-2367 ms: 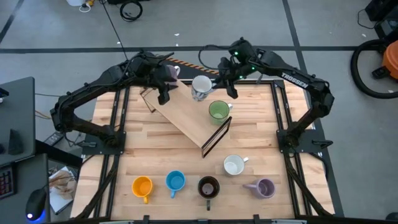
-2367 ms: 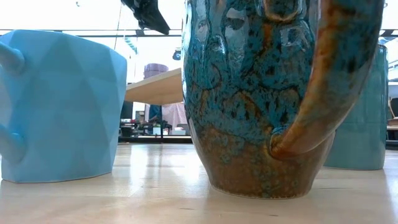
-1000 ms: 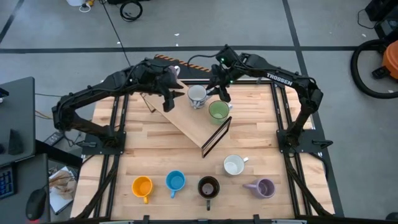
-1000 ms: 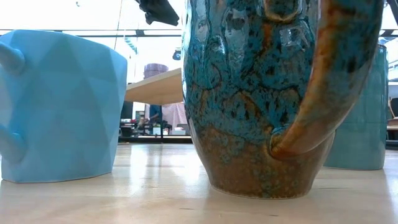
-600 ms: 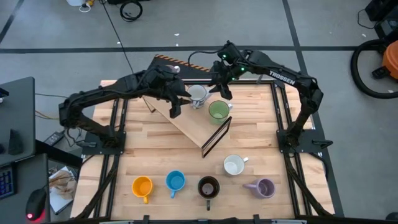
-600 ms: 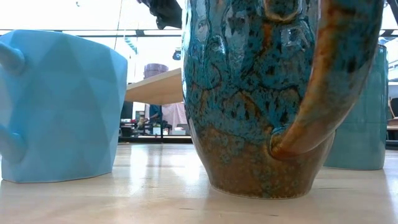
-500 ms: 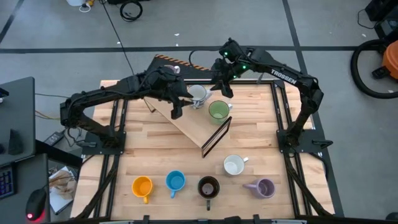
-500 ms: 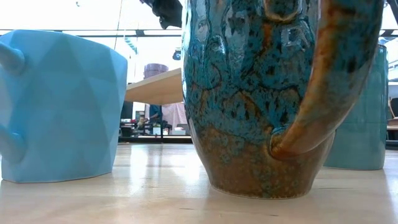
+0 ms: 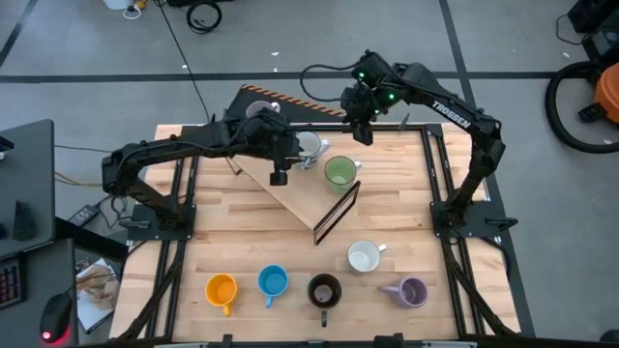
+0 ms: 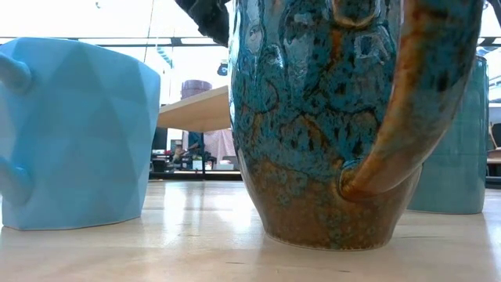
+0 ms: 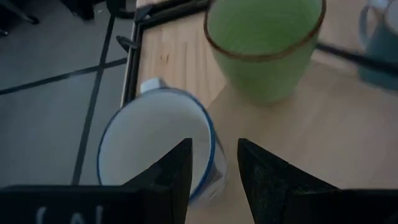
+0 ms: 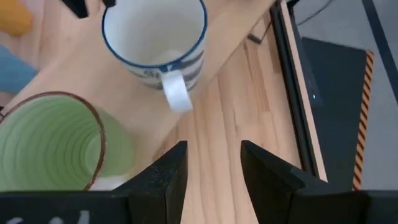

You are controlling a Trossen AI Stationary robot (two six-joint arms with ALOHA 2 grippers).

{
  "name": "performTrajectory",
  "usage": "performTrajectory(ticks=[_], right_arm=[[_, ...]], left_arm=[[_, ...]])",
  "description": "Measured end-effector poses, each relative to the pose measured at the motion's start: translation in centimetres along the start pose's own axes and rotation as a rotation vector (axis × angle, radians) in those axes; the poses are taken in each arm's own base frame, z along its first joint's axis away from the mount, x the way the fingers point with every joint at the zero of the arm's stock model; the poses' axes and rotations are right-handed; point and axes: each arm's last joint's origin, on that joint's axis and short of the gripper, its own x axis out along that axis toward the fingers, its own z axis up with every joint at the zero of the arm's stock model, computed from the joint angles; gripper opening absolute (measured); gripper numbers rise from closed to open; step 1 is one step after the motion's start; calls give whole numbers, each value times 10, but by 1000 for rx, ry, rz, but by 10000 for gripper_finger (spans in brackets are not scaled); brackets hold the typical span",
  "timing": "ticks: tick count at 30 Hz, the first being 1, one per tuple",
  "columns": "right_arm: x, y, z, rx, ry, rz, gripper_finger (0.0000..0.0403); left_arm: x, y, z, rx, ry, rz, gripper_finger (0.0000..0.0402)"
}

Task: Place coffee mugs
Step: Put the white mug on the shelf

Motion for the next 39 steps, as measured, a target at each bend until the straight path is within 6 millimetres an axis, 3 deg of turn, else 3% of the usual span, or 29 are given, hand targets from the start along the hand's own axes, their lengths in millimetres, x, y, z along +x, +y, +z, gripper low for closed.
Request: performTrajectory(ticks=[7, 18, 31, 39], right_arm=[[-24, 12, -3, 38, -28, -48, 154], [-54, 29, -5, 92, -117, -74, 154], [-59, 31, -6, 105, -132, -76, 154], [-59, 31, -6, 105, -132, -76, 154]], left_arm=[[12, -1, -4, 46, 45, -17, 135], [12, 0, -8, 118, 73, -24, 121], [12, 0, -8, 134, 77, -28, 51], [5, 4, -2, 123, 71, -21, 28]])
